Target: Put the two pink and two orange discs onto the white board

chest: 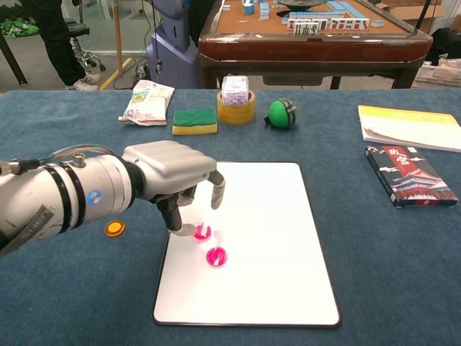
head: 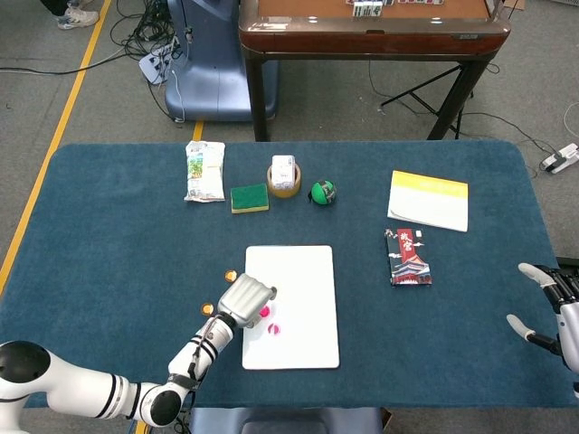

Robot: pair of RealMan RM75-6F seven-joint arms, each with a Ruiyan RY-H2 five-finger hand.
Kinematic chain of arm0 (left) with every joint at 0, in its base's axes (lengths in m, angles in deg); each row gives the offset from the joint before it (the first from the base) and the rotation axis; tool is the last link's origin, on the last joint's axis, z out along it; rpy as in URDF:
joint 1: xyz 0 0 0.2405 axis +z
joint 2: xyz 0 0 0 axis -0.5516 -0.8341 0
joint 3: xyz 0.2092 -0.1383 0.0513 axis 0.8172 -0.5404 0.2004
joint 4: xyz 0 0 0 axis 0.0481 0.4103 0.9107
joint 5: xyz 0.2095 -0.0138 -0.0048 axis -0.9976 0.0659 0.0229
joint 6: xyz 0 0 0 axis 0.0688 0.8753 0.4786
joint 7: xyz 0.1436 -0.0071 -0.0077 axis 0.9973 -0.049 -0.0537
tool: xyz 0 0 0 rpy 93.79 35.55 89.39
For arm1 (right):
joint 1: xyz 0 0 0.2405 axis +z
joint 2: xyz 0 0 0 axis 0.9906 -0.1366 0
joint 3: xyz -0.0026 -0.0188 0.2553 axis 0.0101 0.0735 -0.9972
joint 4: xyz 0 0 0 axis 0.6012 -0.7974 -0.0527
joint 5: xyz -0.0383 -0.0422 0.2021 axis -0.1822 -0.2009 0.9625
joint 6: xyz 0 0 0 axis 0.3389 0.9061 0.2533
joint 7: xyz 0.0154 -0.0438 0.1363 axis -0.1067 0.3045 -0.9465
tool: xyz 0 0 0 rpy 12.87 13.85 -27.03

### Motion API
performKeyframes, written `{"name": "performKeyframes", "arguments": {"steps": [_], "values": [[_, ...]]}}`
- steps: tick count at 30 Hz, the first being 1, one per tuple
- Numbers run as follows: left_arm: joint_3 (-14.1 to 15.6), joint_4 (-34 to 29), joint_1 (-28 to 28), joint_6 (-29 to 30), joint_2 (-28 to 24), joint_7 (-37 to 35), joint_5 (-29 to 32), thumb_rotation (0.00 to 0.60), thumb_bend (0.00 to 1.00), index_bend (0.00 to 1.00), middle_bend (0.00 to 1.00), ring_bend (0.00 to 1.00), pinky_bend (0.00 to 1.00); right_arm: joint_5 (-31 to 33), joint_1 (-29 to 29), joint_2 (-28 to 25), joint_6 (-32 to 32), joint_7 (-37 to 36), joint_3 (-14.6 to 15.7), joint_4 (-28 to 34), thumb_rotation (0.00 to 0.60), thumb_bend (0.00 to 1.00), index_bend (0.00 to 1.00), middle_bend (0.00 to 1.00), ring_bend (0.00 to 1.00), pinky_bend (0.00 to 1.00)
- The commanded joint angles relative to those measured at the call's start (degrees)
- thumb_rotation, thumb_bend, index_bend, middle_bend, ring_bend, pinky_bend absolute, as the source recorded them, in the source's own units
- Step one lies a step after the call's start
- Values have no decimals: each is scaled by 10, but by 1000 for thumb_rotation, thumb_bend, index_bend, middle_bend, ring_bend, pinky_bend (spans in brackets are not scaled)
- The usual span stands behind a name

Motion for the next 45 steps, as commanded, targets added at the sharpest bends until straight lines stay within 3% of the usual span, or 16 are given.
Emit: {"name": "performKeyframes", "arguments": {"steps": [1,22,45], "values": [[3,-1,0,3,-1,1,1,600,296,421,1000,1000,1000,0,0,0,0,0,0,0,600,23,237,286,255,319],[56,-63,61,76,-80,-10,-25,600,296,503,1000,1000,1000,2,8,2,-18,14,1,5,600,23,237,286,255,319],[65,-8,100,41,-76,-57,-37,600,296,503,1000,1000,1000,8,13,4,-28,23,1,7,600,23,237,286,255,319]]}}
